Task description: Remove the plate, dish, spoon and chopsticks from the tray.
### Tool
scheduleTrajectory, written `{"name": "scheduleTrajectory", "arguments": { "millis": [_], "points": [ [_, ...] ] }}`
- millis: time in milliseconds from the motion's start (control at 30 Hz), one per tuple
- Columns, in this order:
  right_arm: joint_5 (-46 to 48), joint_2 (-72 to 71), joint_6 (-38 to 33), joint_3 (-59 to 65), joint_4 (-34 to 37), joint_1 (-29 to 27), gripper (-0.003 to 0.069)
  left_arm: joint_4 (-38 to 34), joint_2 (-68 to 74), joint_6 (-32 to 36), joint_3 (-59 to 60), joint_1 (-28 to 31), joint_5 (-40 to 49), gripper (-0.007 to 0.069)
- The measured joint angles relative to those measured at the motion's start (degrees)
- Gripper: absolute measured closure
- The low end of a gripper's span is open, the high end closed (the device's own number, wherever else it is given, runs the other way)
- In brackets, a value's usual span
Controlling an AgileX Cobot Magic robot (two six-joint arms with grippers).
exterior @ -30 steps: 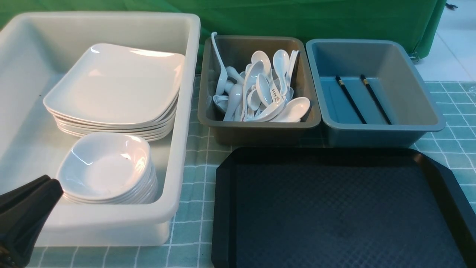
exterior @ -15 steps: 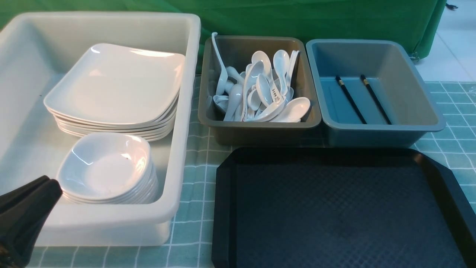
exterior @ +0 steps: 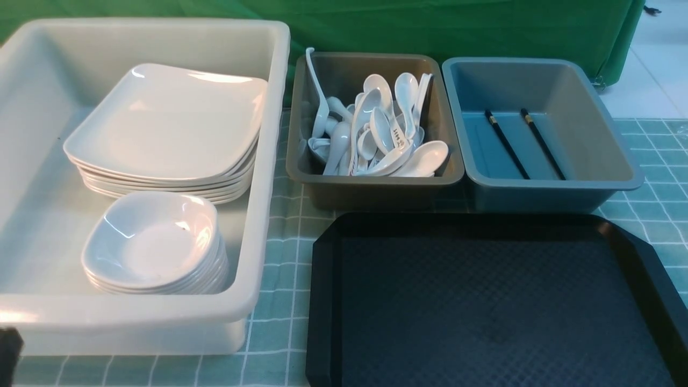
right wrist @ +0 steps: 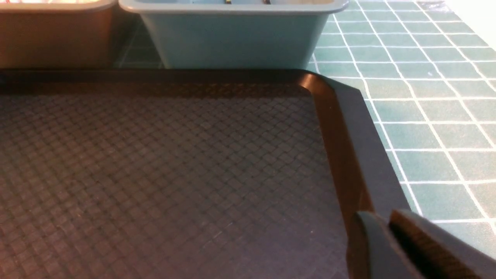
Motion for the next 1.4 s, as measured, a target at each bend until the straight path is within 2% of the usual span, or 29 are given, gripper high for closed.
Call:
{"name": "scheduleTrajectory", "arguments": {
  "millis": [100,1400],
  "points": [
    [0.0,0.0,0.0,0.0,0.0,0.0,0.0539,0.2,0.0,-0.4,0.1,0.0,2.7,0.0607],
    [0.0,0.0,0.0,0.0,0.0,0.0,0.0480,0.4,0.0,-1.1,0.1,0.0,3.2,0.0607]
  ]
}}
